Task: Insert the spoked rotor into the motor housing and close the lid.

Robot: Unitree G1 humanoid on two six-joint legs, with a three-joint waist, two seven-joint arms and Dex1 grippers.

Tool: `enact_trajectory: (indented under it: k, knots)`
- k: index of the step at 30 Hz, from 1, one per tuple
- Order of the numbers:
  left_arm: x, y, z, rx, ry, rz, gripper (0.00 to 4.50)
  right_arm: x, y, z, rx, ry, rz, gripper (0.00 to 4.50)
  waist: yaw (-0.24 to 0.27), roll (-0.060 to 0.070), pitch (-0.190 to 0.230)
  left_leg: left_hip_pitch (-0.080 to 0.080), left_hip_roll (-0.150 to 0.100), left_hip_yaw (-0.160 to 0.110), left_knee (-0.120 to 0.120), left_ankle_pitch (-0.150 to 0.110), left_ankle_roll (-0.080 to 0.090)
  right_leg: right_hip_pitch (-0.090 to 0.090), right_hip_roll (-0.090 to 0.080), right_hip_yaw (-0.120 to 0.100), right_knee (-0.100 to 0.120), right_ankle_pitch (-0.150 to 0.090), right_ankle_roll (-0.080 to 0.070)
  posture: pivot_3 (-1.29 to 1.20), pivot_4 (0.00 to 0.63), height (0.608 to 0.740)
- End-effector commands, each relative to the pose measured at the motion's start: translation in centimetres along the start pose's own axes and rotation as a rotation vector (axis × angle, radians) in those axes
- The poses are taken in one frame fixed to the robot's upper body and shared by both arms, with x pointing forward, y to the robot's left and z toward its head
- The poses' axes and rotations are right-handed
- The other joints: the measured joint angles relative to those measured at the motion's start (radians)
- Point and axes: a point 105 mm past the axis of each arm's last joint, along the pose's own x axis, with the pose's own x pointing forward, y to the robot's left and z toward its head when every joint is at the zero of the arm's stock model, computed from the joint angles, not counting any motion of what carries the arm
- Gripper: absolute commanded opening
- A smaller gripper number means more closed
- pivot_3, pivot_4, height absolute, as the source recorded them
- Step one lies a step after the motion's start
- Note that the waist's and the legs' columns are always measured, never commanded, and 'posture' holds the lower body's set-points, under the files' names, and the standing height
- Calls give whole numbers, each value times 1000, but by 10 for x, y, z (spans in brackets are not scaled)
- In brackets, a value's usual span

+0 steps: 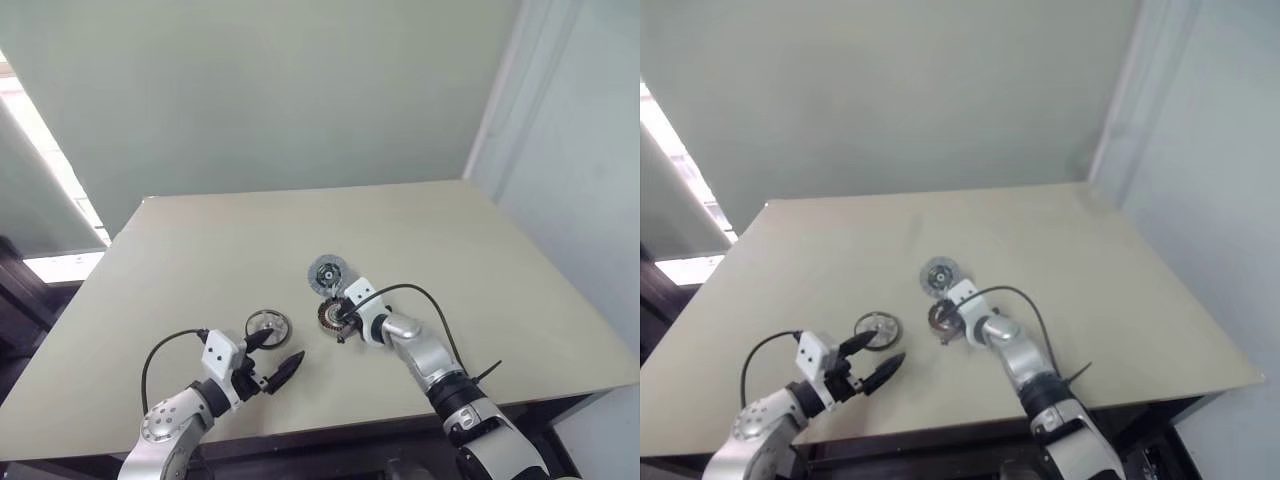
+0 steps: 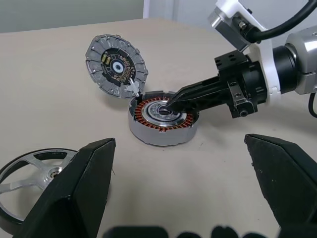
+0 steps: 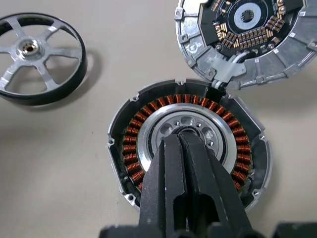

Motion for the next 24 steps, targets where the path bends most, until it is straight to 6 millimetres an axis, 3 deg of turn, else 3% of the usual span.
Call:
enact_trajectory:
  k: [1,18,24]
  knots:
    - [2,-3,13,35,-43,-12,4500,3,-2,20,-51,-53,-16,34,0,0,0,0,0,0,0,0,0,0,0,0,0,0,0,0,0,740]
    - [1,-3,13,32,-44,-12,4500,8,-8,24,-88,-50,-95,34,0,0,0,0,0,0,0,0,0,0,0,0,0,0,0,0,0,740]
    - [1,-2,13,32,-43,-10,4500,6,-5,34,-109,-69,-62,34,0,0,0,0,0,0,0,0,0,0,0,0,0,0,0,0,0,740]
